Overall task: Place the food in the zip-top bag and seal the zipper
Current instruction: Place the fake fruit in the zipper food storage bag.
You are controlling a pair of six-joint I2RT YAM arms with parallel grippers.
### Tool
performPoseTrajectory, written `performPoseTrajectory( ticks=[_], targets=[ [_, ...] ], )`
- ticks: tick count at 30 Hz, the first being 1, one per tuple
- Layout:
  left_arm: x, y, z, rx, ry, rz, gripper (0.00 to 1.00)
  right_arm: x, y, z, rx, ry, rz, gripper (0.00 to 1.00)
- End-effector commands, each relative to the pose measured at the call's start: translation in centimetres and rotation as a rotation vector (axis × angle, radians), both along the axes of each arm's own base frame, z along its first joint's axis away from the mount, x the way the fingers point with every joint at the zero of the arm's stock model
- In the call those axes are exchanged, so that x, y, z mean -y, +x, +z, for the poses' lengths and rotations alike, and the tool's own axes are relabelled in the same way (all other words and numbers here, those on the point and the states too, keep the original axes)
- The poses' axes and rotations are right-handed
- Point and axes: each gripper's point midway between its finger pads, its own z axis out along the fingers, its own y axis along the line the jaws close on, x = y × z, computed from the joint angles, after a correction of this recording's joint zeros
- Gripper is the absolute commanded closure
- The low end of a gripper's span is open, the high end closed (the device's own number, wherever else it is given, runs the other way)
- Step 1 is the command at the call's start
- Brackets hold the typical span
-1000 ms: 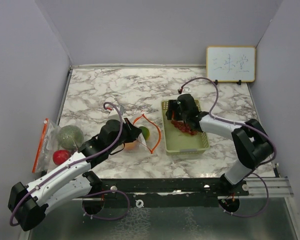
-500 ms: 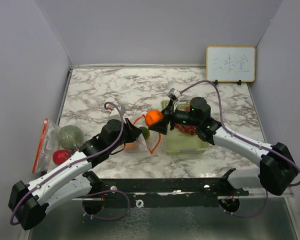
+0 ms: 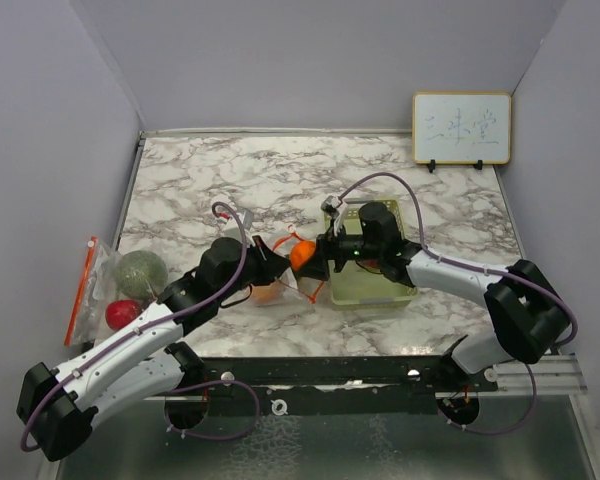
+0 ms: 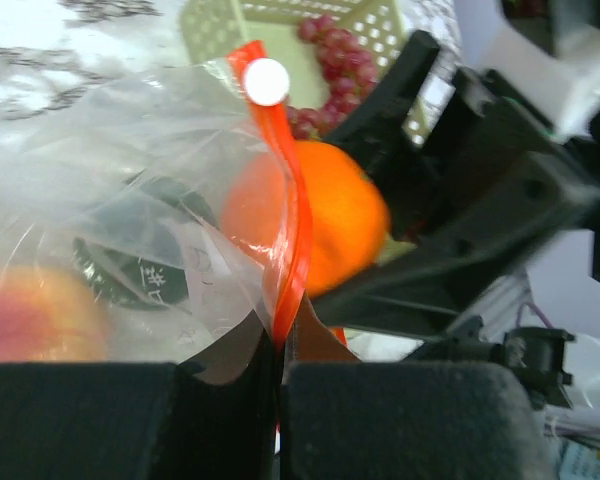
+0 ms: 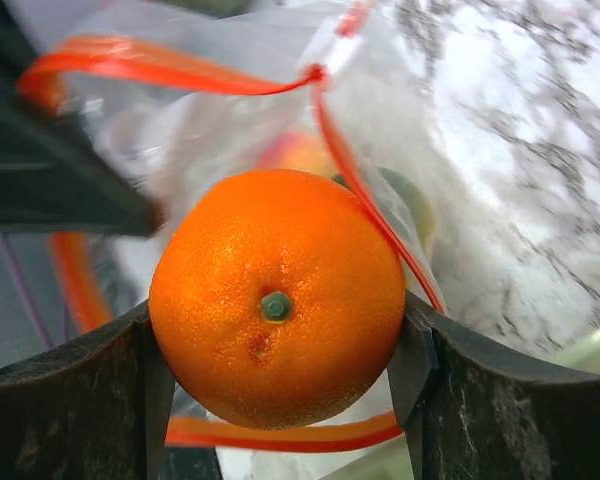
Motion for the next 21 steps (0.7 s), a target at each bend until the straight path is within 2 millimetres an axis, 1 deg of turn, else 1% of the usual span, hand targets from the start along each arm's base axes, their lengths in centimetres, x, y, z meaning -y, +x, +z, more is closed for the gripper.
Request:
performPoseTrajectory(
  ticks=[1, 3, 6, 8, 10, 11, 12, 13, 15, 17, 19, 21],
  targets=[
    [3.3, -1.2, 4.6, 0.067, -0.17, -0.173, 1.0, 0.7, 3.8, -0.8, 0.054, -0.131, -0.213, 0.49],
    [4.3, -1.8, 5.4, 0.084, -0.227, -0.231, 1.0, 1.5, 5.2, -1.0, 0.082, -0.204, -0.318, 0.48],
    [5.3, -2.5, 6.3, 0.109, -0.302, -0.295, 1.0, 3.2, 6.6, -0.9, 0.118, -0.291, -0.461, 0.42],
    [5.6, -2.6, 6.4, 0.118, -0.333, -0.31, 1.0, 3.8, 6.8, -0.6, 0.137, -0.316, -0.493, 0.33],
    [5.8, -2.6, 5.9, 0.125, -0.353, -0.316, 1.0, 3.9, 6.5, -0.3, 0.146, -0.318, -0.481, 0.22],
    [5.9, -2.6, 5.5, 0.125, -0.357, -0.318, 1.0, 3.9, 6.2, -0.1, 0.148, -0.31, -0.469, 0.15],
    [5.9, -2.5, 5.1, 0.13, -0.362, -0.316, 1.0, 3.8, 5.9, 0.1, 0.147, -0.302, -0.456, 0.02],
    [5.9, -2.4, 4.6, 0.128, -0.361, -0.311, 1.0, 3.8, 5.6, 0.3, 0.147, -0.294, -0.446, 0.0],
    [5.6, -2.0, 3.3, 0.118, -0.352, -0.29, 1.0, 3.9, 5.2, 1.0, 0.15, -0.284, -0.433, 0.0],
    [5.3, -1.7, 2.3, 0.118, -0.346, -0.268, 1.0, 4.2, 4.9, 1.6, 0.154, -0.288, -0.43, 0.0],
    [4.9, -1.4, 1.3, 0.11, -0.328, -0.24, 1.0, 4.6, 4.5, 2.5, 0.164, -0.287, -0.427, 0.0],
    [4.5, -1.0, 0.7, 0.101, -0.305, -0.216, 1.0, 5.1, 4.1, 3.6, 0.176, -0.277, -0.43, 0.0]
  ],
)
